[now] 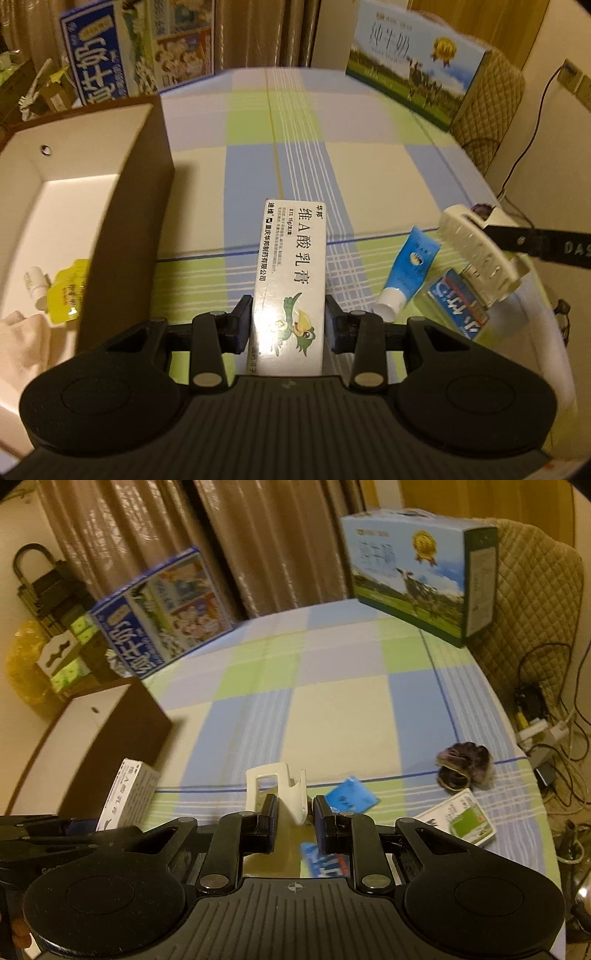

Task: Organize objects
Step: 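Carry the ointment box and white clip over the brown box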

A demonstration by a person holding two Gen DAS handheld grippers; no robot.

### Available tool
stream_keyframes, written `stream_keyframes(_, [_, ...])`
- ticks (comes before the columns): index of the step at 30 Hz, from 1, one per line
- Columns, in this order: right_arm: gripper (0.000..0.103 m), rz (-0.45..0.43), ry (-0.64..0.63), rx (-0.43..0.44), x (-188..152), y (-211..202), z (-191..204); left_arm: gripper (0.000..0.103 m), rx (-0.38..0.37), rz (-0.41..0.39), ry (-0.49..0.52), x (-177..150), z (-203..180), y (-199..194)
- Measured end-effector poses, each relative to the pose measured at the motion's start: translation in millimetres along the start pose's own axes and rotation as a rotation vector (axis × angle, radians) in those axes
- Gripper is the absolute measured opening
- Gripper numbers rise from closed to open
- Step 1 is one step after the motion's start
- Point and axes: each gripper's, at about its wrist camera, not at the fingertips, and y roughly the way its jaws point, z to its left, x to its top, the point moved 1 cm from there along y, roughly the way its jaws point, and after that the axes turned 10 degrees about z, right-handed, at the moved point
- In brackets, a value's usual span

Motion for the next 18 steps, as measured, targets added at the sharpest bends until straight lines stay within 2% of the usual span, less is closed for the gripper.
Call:
stream_keyframes(10, [0.017,-0.003,-0.089,0.152,-8,-9,67,0.034,0.003,-0.097,-0.056,-21,24,-55])
stream_keyframes(18, [0.017,0.012,-0.202,0.261,-11,4,140,0.034,0.051,-0.144,-0.137,-42,72,-92])
